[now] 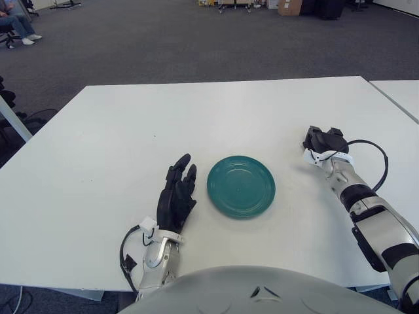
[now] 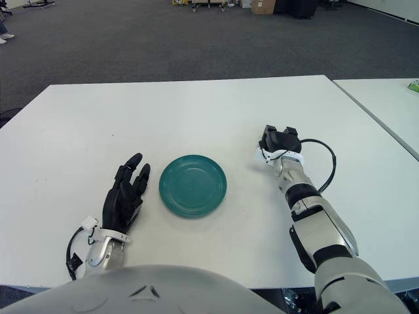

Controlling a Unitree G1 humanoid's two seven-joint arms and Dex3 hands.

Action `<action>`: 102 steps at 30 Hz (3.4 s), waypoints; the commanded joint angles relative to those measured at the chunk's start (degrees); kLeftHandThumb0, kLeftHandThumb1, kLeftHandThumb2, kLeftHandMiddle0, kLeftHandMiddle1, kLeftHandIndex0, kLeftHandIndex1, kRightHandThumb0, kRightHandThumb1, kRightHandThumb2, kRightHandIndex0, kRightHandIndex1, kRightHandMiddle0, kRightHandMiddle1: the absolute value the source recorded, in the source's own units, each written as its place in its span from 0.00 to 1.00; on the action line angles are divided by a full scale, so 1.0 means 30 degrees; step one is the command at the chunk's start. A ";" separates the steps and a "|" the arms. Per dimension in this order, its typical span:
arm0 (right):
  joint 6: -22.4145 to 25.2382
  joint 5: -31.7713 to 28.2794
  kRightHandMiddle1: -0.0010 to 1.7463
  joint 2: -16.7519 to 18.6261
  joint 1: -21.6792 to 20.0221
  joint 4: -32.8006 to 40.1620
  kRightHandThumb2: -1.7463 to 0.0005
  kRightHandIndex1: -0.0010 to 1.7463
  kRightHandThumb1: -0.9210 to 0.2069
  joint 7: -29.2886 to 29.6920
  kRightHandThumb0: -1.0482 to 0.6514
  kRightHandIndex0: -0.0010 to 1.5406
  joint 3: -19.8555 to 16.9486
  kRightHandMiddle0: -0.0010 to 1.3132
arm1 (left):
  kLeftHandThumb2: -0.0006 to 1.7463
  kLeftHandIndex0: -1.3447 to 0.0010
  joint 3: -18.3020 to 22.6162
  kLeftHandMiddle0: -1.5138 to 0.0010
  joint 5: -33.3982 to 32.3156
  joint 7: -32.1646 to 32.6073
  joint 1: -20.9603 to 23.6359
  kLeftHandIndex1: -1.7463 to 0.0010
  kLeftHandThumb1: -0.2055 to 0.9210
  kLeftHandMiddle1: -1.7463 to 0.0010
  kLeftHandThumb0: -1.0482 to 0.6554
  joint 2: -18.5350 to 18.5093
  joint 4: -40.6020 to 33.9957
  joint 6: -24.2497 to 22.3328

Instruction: Put the gum into the plate.

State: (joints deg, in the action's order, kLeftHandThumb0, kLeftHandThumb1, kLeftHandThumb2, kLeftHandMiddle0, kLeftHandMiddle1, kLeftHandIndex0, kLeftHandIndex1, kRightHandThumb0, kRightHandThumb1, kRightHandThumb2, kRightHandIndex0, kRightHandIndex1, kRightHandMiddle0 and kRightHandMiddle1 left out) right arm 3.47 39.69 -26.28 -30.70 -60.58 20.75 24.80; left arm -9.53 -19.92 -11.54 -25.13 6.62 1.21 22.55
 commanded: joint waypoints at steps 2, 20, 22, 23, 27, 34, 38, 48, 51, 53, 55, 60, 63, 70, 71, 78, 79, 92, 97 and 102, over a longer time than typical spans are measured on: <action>0.0354 -0.0207 1.00 0.0455 0.2667 -0.1324 0.37 1.00 0.39 -0.1246 0.36 0.61 0.0474 0.37 | 0.50 1.00 -0.0183 0.84 -0.0407 -0.0190 -0.0108 0.64 1.00 1.00 0.05 0.0813 0.0167 -0.0378; -0.0716 -0.0106 1.00 -0.0038 0.2164 -0.0825 0.36 1.00 0.40 -0.0710 0.36 0.63 0.0524 0.38 | 0.51 1.00 0.0027 0.84 -0.0775 -0.0352 0.0058 0.65 1.00 1.00 0.08 0.0701 0.0191 -0.0612; -0.0749 -0.0088 1.00 -0.0250 0.1762 -0.0494 0.36 1.00 0.40 -0.0973 0.36 0.62 0.0491 0.38 | 0.51 1.00 0.0058 0.84 -0.0737 -0.0280 0.0047 0.65 1.00 0.99 0.08 0.0732 0.0161 -0.0620; -0.0751 -0.0085 1.00 -0.0369 0.1578 -0.0282 0.36 1.00 0.40 -0.1121 0.36 0.62 0.0471 0.38 | 0.51 1.00 0.0068 0.84 -0.0722 -0.0249 0.0039 0.65 1.00 0.99 0.08 0.0752 0.0146 -0.0622; -0.0418 -0.0092 1.00 -0.1082 0.1075 0.1907 0.35 1.00 0.40 -0.2139 0.36 0.61 0.0281 0.38 | 0.52 1.00 0.0212 0.83 -0.0857 -0.0249 0.0180 0.65 1.00 0.99 0.08 0.0796 0.0257 -0.0706; 0.0693 0.0087 1.00 -0.2599 0.1628 0.7896 0.34 1.00 0.42 -0.4649 0.36 0.61 -0.0385 0.39 | 0.52 1.00 0.0436 0.83 -0.1153 -0.0354 0.0389 0.65 1.00 0.99 0.09 0.0865 0.0529 -0.0776; 0.0943 0.0291 1.00 -0.3146 0.2132 1.0468 0.32 1.00 0.45 -0.5427 0.35 0.61 -0.0759 0.41 | 0.52 1.00 0.0426 0.81 -0.1443 -0.0550 0.0343 0.64 1.00 0.99 0.09 0.0931 0.0566 -0.0737; 0.1097 0.0247 1.00 -0.3745 0.4246 1.6074 0.26 1.00 0.53 -0.6655 0.34 0.65 -0.1983 0.46 | 0.51 1.00 0.0507 0.77 -0.2063 -0.0909 0.0535 0.58 1.00 0.98 0.07 0.0988 0.0682 -0.0863; 0.1109 0.0311 1.00 -0.3876 0.4506 1.7426 0.24 1.00 0.54 -0.7282 0.33 0.66 -0.2256 0.47 | 0.51 1.00 0.0588 0.76 -0.2101 -0.0929 0.0642 0.56 1.00 0.98 0.06 0.0968 0.0804 -0.0844; 0.1114 0.0387 1.00 -0.3927 0.4533 1.7871 0.23 1.00 0.55 -0.7669 0.33 0.67 -0.2352 0.48 | 0.51 1.00 0.0631 0.75 -0.2082 -0.0935 0.0706 0.55 1.00 0.98 0.06 0.0950 0.0893 -0.0806; 0.1143 0.0495 1.00 -0.3959 0.4542 1.8250 0.23 1.00 0.56 -0.8004 0.33 0.68 -0.2418 0.48 | 0.51 1.00 0.0676 0.75 -0.2032 -0.0964 0.0788 0.54 1.00 0.98 0.06 0.0947 0.1013 -0.0724; 0.1141 0.0890 1.00 -0.4215 0.4612 1.9622 0.21 1.00 0.59 -0.8920 0.32 0.70 -0.2579 0.50 | 0.51 1.00 0.0774 0.74 -0.1947 -0.1053 0.0915 0.53 1.00 0.98 0.06 0.0992 0.1239 -0.0523; 0.0707 0.1088 1.00 -0.4490 0.4580 1.9965 0.20 1.00 0.59 -0.9346 0.32 0.70 -0.2625 0.50 | 0.50 1.00 0.0815 0.74 -0.2085 -0.1217 0.0951 0.52 1.00 0.98 0.06 0.1030 0.1386 -0.0484; 0.0470 0.1315 1.00 -0.4578 0.4534 2.0411 0.22 1.00 0.57 -1.0126 0.32 0.68 -0.2816 0.49 | 0.50 1.00 0.0952 0.75 -0.2124 -0.1468 0.1176 0.53 1.00 0.99 0.07 0.1099 0.1887 -0.0223; 0.0449 0.1335 1.00 -0.4550 0.4504 2.0378 0.22 1.00 0.57 -1.0171 0.32 0.68 -0.2830 0.49 | 0.50 1.00 0.0977 0.76 -0.2101 -0.1461 0.1237 0.54 1.00 0.99 0.08 0.1101 0.1978 -0.0182; 0.0414 0.1368 1.00 -0.4438 0.4397 2.0417 0.22 1.00 0.57 -1.0587 0.33 0.66 -0.3013 0.49 | 0.51 1.00 0.1093 0.78 -0.1730 -0.1159 0.1443 0.56 1.00 1.00 0.09 0.1056 0.2357 0.0060; 0.0509 0.1400 1.00 -0.4394 0.4384 2.0431 0.22 1.00 0.56 -1.0672 0.33 0.66 -0.3026 0.49 | 0.51 1.00 0.1120 0.78 -0.1733 -0.1125 0.1454 0.56 1.00 1.00 0.09 0.1071 0.2376 0.0047; 0.0975 0.1460 1.00 -0.4057 0.4432 2.0857 0.24 1.00 0.54 -1.1453 0.33 0.61 -0.3171 0.47 | 0.53 1.00 0.1185 0.80 -0.1441 -0.0943 0.1542 0.59 1.00 1.00 0.10 0.1020 0.2573 0.0178; 0.0889 0.1619 1.00 -0.4073 0.4353 2.0814 0.26 1.00 0.52 -1.1625 0.34 0.59 -0.3061 0.45 | 0.52 1.00 0.1182 0.79 -0.1524 -0.1014 0.1574 0.58 1.00 1.00 0.10 0.1088 0.2589 0.0234; 0.0786 0.1686 1.00 -0.4029 0.4383 2.0948 0.26 1.00 0.52 -1.1525 0.34 0.59 -0.3139 0.45 | 0.51 1.00 0.1233 0.78 -0.1770 -0.1226 0.1557 0.55 1.00 0.99 0.10 0.1095 0.2733 0.0228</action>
State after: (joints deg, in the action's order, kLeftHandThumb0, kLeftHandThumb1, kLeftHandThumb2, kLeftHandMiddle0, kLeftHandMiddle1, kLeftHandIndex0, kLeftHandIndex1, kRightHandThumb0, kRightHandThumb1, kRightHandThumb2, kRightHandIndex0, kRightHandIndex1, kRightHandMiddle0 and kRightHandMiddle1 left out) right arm 6.26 44.11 -38.73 -16.73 1.20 -13.88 15.97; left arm -6.78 -24.39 -15.45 -20.67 6.75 6.23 24.55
